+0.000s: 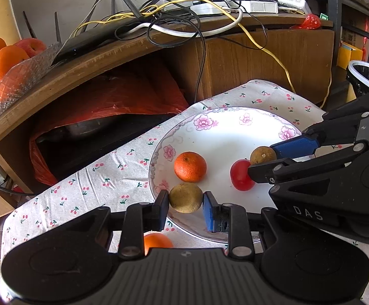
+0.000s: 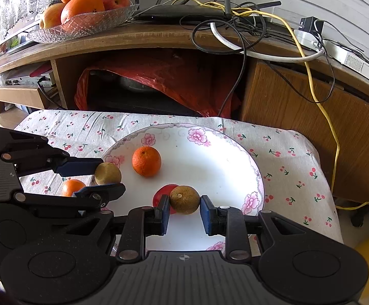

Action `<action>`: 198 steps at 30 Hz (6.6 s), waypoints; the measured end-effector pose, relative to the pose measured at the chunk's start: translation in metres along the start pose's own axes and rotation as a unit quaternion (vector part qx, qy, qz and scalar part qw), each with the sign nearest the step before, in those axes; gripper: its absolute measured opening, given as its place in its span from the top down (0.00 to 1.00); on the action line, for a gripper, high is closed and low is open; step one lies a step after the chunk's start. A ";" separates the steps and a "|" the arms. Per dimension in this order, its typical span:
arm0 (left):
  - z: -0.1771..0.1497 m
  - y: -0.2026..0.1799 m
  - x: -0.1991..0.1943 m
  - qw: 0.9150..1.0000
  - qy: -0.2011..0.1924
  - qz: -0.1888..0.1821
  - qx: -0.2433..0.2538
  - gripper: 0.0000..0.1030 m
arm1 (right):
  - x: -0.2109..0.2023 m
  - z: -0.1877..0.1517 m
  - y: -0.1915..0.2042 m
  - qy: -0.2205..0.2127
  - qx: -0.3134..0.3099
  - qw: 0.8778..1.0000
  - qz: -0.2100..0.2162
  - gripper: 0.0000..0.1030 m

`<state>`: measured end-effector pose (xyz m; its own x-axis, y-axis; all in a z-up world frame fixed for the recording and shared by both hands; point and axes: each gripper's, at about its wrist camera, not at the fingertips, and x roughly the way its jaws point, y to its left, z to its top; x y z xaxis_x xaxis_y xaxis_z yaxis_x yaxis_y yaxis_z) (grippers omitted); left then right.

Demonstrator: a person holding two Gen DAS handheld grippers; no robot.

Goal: Organize fruits
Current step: 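Open the left gripper over the bowl while the right gripper releases its brown fruit, then withdraw both open grippers back toward the remaining fruits, then grasp the large dark red tomato with the left gripper while the right gripper grasps a tangerine, then carry the dark red tomato in the left gripper and the tangerine in the right gripper toward the bowl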

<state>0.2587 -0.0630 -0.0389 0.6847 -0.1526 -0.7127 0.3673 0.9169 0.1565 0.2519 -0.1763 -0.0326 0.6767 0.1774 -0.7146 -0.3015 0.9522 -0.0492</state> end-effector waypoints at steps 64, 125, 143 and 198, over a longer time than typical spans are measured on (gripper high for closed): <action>-0.089 0.065 -0.087 0.998 0.028 -0.050 -0.035 0.61 | -0.029 -0.051 0.095 0.048 -0.103 0.983 0.147 0.74; -0.052 -0.030 -0.023 0.996 -0.010 -0.091 -0.010 0.53 | -0.041 -0.066 -0.007 0.078 -0.011 0.995 0.061 0.81; -0.034 -0.009 -0.050 0.997 -0.027 -0.067 -0.038 0.53 | -0.055 -0.045 -0.010 0.034 0.004 0.998 0.049 0.82; 0.000 -0.006 0.008 1.000 -0.008 -0.031 -0.003 0.52 | -0.004 -0.007 -0.021 0.019 -0.009 0.999 0.024 0.75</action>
<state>0.2626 -0.0697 -0.0454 0.6706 -0.2139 -0.7103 0.4050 0.9078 0.1090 0.2514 -0.1989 -0.0336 0.6355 0.2132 -0.7421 -0.3451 0.9382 -0.0260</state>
